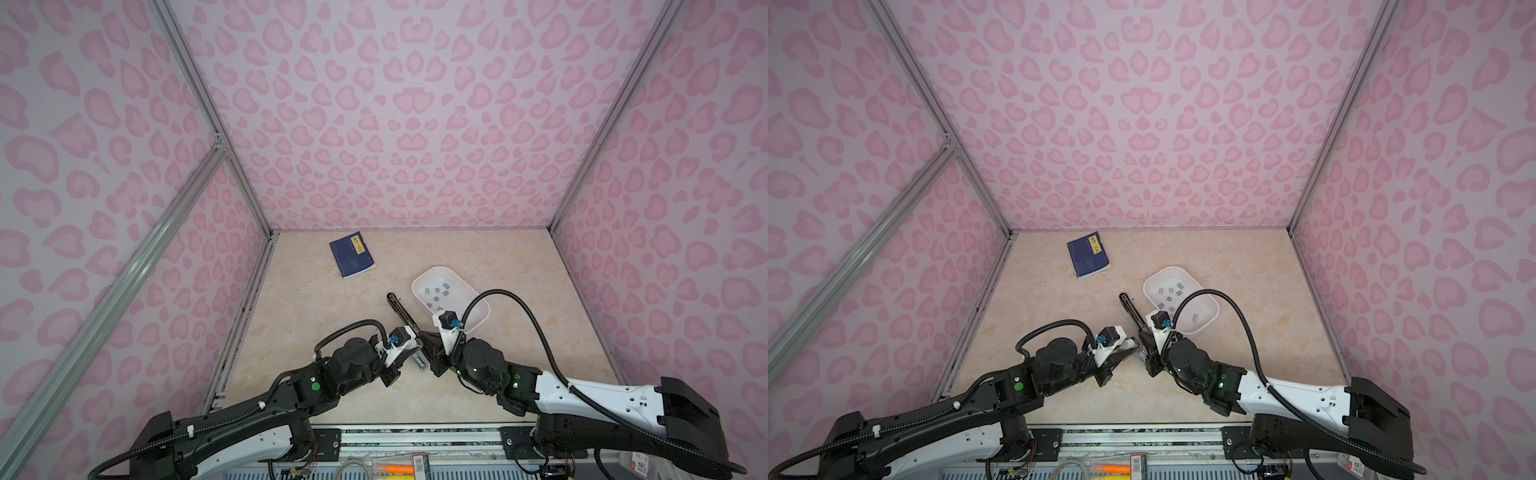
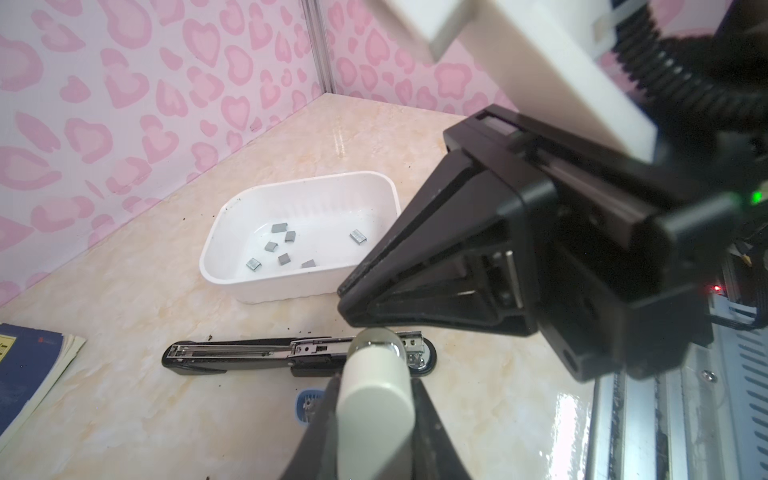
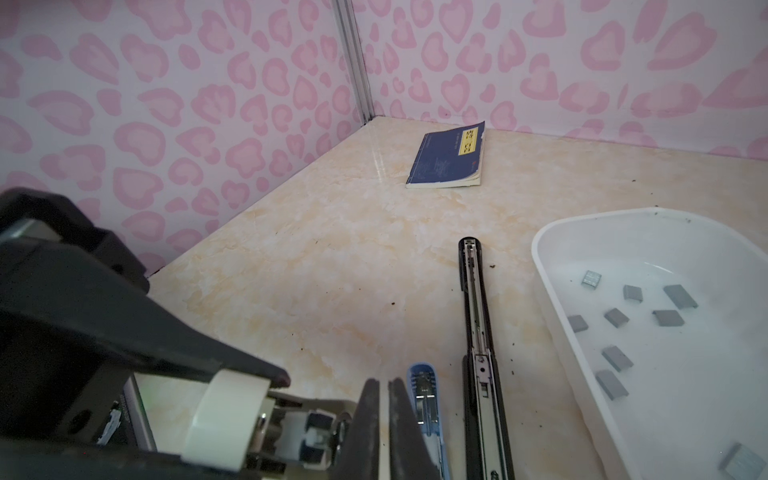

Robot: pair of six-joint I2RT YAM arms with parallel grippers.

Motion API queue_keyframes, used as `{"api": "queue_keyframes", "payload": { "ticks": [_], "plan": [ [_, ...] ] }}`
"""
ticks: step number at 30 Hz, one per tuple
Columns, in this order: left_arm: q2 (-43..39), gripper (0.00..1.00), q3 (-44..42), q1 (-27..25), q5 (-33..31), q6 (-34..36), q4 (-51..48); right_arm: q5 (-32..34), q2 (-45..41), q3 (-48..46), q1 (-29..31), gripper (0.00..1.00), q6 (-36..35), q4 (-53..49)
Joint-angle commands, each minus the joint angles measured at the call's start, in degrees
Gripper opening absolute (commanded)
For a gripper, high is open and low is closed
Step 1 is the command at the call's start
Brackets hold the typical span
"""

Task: Load the staples into the stapler

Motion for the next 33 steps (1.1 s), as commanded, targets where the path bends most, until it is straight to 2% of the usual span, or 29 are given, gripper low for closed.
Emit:
{"api": "queue_keyframes", "payload": {
  "ticks": [1,7,16,22,25,26,28,29,30,31,33],
  "plan": [
    [-0.8,0.04,0.5,0.1,-0.6,0.0,2.3,0.0,1.9,-0.6,1.1,0.09,0.3,2.5],
    [-3.5,0.04,-0.7,0.0,-0.8,-0.3,2.9,-1.2,6.4,-1.8,1.9,0.08,2.5,6.9],
    [-6.6,0.04,-2.4,0.0,-3.3,-0.6,3.8,-1.7,13.3,-1.1,7.2,0.07,3.7,16.6],
    [-8.1,0.04,-3.1,0.0,-4.0,-0.7,4.1,3.1,11.9,-3.0,8.0,0.09,2.9,16.4],
    [-8.8,0.04,-3.8,0.0,-3.9,-0.4,4.7,3.9,7.4,-6.3,7.9,0.2,0.2,17.1],
    [-8.8,0.04,-4.1,0.0,-4.2,-0.1,4.8,3.6,5.5,-7.8,7.9,0.27,-1.0,17.7],
    [-8.3,0.04,-4.2,0.2,-9.6,-1.9,6.4,3.4,1.3,-9.8,7.8,0.45,-3.1,17.4],
    [-7.5,0.04,-4.4,0.4,-6.1,1.0,6.1,3.1,-0.8,-10.6,7.5,0.53,-4.7,16.4],
    [-6.5,0.04,-3.9,0.4,0.5,7.3,3.5,2.5,-2.6,-11.0,7.2,0.59,-6.4,15.5],
    [-5.4,0.04,-3.6,0.3,2.1,9.1,2.6,0.7,-3.9,-11.4,6.8,0.65,-8.4,15.2],
    [-3.2,0.04,-3.6,0.3,-0.5,8.5,3.7,-5.4,-5.6,-11.6,5.5,0.74,-13.1,14.4]
  ]
}}
